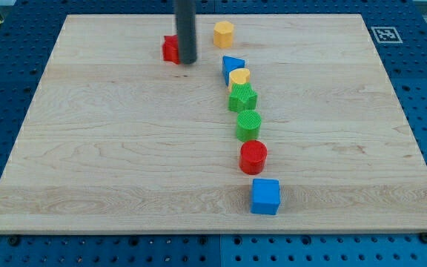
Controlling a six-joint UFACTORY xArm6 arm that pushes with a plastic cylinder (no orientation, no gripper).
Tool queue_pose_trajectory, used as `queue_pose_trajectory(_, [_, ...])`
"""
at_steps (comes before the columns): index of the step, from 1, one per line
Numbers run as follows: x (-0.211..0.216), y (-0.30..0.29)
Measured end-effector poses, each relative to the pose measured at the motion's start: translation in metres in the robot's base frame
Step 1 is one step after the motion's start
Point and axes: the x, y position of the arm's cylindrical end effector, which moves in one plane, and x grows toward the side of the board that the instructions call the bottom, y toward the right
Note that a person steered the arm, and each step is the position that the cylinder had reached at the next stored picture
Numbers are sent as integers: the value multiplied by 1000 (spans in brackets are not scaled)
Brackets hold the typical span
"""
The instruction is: Place the red star on the top left side of the board
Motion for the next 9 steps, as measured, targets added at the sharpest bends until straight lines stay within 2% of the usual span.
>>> queue_pose_trajectory(1, [-7,-39])
queue_pose_trajectory(2, [-37,-55])
queue_pose_trajectory(3, [-35,-55])
queue_pose_trajectory(4, [-5,-38])
queue_pose_trajectory(6, [-47,-30])
queue_pose_trajectory(9, [-75,-1])
